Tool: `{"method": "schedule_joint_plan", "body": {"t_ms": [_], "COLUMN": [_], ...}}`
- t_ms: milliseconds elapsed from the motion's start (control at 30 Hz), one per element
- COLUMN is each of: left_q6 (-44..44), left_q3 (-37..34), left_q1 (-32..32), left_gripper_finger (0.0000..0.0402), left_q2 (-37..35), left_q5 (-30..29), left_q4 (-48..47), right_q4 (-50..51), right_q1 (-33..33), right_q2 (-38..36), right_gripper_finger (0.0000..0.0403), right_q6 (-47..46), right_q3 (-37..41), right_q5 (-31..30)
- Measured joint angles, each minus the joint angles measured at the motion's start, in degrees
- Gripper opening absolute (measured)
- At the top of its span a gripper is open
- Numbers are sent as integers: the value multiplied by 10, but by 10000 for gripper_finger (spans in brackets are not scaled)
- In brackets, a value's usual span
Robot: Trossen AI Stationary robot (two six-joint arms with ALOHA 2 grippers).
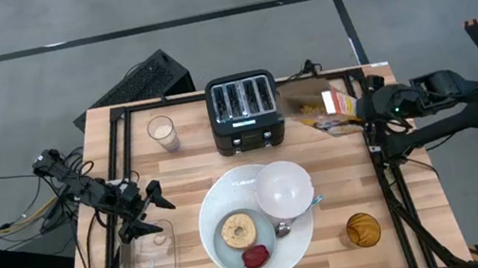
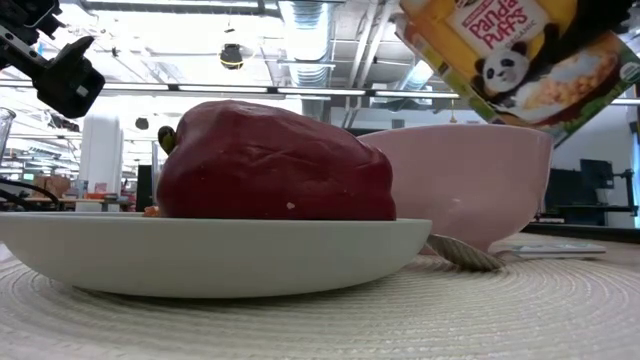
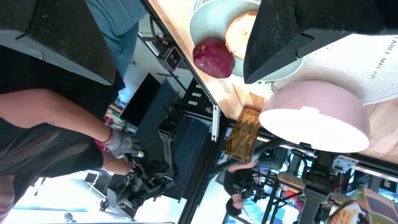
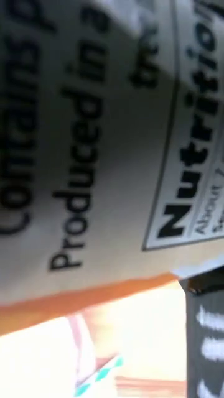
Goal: Arrange a breakfast setting
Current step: Pour the cereal from the cereal box into the white bowl
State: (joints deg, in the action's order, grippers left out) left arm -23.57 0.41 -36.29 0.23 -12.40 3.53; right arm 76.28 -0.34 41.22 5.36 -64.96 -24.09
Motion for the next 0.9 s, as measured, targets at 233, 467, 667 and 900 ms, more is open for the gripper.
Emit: {"method": "schedule_joint_plan", "body": {"t_ms": [233, 467, 667, 900], "left_q6": [0, 0, 0, 0], "left_q3": [0, 0, 0, 0], "left_q1": [0, 0, 0, 0], "left_gripper_finger": [340, 340, 340, 340], "left_q2": [0, 0, 0, 0], "left_q5": [0, 0, 0, 0], "left_q4": [0, 0, 0, 0], "right_q4": [28, 58, 71, 72], "right_q1": [0, 0, 0, 0], "right_q2": [7, 28, 55, 90], "right_gripper_finger": [215, 215, 215, 215], "right_q6": [109, 219, 285, 327], "right_q3": [0, 0, 0, 0], "right_q5": [5, 22, 20, 19]}}
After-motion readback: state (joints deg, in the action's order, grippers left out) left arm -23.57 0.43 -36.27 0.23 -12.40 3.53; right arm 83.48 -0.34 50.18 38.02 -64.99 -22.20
